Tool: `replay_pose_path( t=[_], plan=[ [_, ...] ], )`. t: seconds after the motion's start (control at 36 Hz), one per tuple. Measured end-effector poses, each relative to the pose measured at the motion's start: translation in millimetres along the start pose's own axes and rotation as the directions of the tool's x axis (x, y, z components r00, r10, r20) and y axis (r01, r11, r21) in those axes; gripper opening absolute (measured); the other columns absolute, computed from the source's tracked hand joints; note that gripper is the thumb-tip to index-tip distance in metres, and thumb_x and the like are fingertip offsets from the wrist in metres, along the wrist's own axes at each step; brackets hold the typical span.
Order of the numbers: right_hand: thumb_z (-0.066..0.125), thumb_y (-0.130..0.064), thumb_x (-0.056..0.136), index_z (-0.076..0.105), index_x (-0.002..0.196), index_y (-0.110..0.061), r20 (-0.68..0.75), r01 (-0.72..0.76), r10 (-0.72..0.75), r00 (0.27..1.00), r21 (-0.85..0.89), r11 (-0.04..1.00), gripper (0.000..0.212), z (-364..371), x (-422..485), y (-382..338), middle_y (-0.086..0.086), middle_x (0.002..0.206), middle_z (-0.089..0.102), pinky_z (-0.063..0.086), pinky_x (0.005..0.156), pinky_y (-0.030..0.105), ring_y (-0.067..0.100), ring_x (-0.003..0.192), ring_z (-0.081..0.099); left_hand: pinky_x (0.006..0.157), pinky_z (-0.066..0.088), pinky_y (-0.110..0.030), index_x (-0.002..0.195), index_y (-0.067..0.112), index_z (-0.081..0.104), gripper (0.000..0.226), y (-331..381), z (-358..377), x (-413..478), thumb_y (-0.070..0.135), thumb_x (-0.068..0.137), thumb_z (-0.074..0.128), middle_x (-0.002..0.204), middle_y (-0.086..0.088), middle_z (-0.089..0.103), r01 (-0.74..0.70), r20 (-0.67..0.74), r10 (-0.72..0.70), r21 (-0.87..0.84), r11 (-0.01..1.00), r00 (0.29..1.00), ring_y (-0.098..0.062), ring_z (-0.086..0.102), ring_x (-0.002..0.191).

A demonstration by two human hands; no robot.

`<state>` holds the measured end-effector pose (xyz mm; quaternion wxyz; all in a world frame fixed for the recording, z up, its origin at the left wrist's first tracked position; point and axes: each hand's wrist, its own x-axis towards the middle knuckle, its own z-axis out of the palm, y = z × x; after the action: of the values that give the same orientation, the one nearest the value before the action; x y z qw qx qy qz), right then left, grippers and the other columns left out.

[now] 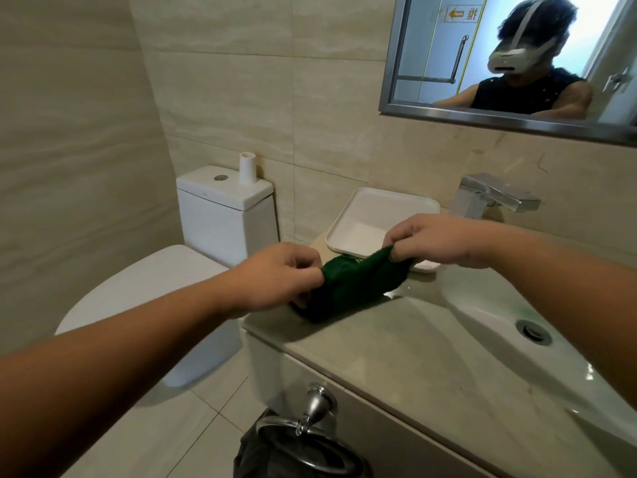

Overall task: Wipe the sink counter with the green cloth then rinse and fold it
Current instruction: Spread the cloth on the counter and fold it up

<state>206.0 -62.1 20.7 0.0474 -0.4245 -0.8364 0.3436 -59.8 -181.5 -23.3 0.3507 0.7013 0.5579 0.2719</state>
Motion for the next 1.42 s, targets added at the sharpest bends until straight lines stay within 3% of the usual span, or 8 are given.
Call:
replay_pose_path(
  t=[0.11, 0.22, 0.31, 0.42, 0.78, 1.08, 1.28, 1.42],
  plan=[
    [0.059, -0.021, 0.100, 0.072, 0.100, -0.012, -0.081, -0.069, 0.071, 0.994, 0.031, 0.997, 0.016, 10.2, 29.7, -9.1, 0.007, 0.094, 0.070, 0.057, 0.073, 0.033, 0.024, 0.088, 0.067, 0.078, 0.064, -0.042, 0.096, 0.011, 0.073, 0.023, -14.2, -11.3, 6.3, 0.026, 0.104, 0.058, 0.093, -0.014, 0.079, 0.224, -0.085, -0.244, -0.199, 0.954, 0.966, -0.028, 0.079, 0.083],
    [0.061, -0.037, 0.101, 0.066, 0.122, -0.022, -0.259, -0.092, 0.015, 0.966, -0.285, 0.954, 0.027, 24.9, 51.1, -10.5, 0.002, 0.114, 0.069, 0.054, 0.088, 0.039, 0.023, 0.099, 0.064, 0.070, 0.054, -0.029, 0.099, 0.017, 0.070, 0.026, -19.6, -12.4, 14.8, 0.037, 0.106, 0.054, 0.094, -0.006, 0.073, 0.355, -0.211, -0.315, 0.196, 0.914, 0.925, -0.017, 0.069, 0.082],
    [0.061, -0.039, 0.100, 0.061, 0.128, -0.026, -0.344, -0.049, -0.073, 0.936, -0.333, 0.942, 0.032, 35.9, 54.8, -9.7, -0.001, 0.109, 0.068, 0.052, 0.084, 0.037, 0.021, 0.096, 0.063, 0.073, 0.055, -0.028, 0.102, 0.025, 0.058, 0.020, -18.7, -6.4, 16.5, 0.045, 0.103, 0.057, 0.094, 0.005, 0.063, 0.217, -0.285, -0.070, 0.525, 0.823, 0.956, -0.013, 0.062, 0.083],
    [0.063, -0.038, 0.095, 0.068, 0.121, -0.030, -0.173, 0.110, -0.228, 0.958, -0.514, 0.850, 0.027, 38.8, 47.5, -9.3, -0.007, 0.108, 0.067, 0.052, 0.088, 0.035, 0.015, 0.100, 0.062, 0.075, 0.049, -0.023, 0.111, 0.033, 0.055, 0.028, -10.1, 6.8, 12.7, 0.058, 0.099, 0.052, 0.107, 0.010, 0.052, -0.216, 0.007, 0.301, 0.711, 0.669, 0.954, -0.006, 0.052, 0.087],
    [0.059, -0.067, 0.087, 0.055, 0.136, -0.041, 0.069, 0.241, -0.258, 0.964, -0.642, 0.728, 0.056, 51.5, 13.8, 4.2, -0.013, 0.115, 0.054, 0.049, 0.091, 0.032, 0.010, 0.106, 0.051, 0.064, 0.050, -0.031, 0.120, 0.024, 0.054, 0.033, -7.4, 25.0, 25.9, 0.048, 0.098, 0.050, 0.098, 0.003, 0.057, -0.315, 0.191, 0.301, 0.838, 0.445, 0.934, -0.017, 0.055, 0.079],
    [0.056, -0.023, 0.101, 0.070, 0.105, -0.020, -0.248, 0.043, -0.078, 0.966, -0.144, 0.989, 0.015, 17.3, -13.7, 10.8, 0.006, 0.095, 0.069, 0.058, 0.075, 0.044, 0.026, 0.087, 0.068, 0.076, 0.055, -0.024, 0.114, 0.030, 0.062, 0.015, 18.9, -2.2, 59.8, 0.027, 0.109, 0.048, 0.102, 0.008, 0.066, -0.129, -0.052, 0.148, 0.262, 0.956, 0.988, -0.009, 0.065, 0.094],
    [0.060, -0.019, 0.100, 0.065, 0.109, -0.019, -0.380, -0.097, 0.214, 0.900, 0.304, 0.948, 0.011, -11.4, -1.6, 38.1, 0.025, 0.103, 0.072, 0.061, 0.080, 0.057, 0.043, 0.092, 0.073, 0.073, 0.060, -0.031, 0.118, 0.022, 0.062, 0.023, 34.7, 12.5, 120.2, 0.040, 0.108, 0.051, 0.110, 0.000, 0.067, -0.021, -0.177, 0.018, -0.013, 1.000, 0.984, -0.017, 0.067, 0.098],
    [0.058, -0.016, 0.102, 0.064, 0.116, -0.008, -0.459, -0.175, 0.346, 0.818, 0.375, 0.910, 0.016, -28.1, 17.9, 53.1, 0.021, 0.094, 0.067, 0.057, 0.059, 0.037, 0.030, 0.070, 0.062, 0.069, 0.064, -0.036, 0.111, 0.020, 0.062, 0.024, 35.5, 21.1, 166.6, 0.043, 0.106, 0.055, 0.106, -0.006, 0.068, 0.087, -0.222, -0.103, -0.080, 0.993, 0.970, -0.022, 0.071, 0.093]
  ],
)
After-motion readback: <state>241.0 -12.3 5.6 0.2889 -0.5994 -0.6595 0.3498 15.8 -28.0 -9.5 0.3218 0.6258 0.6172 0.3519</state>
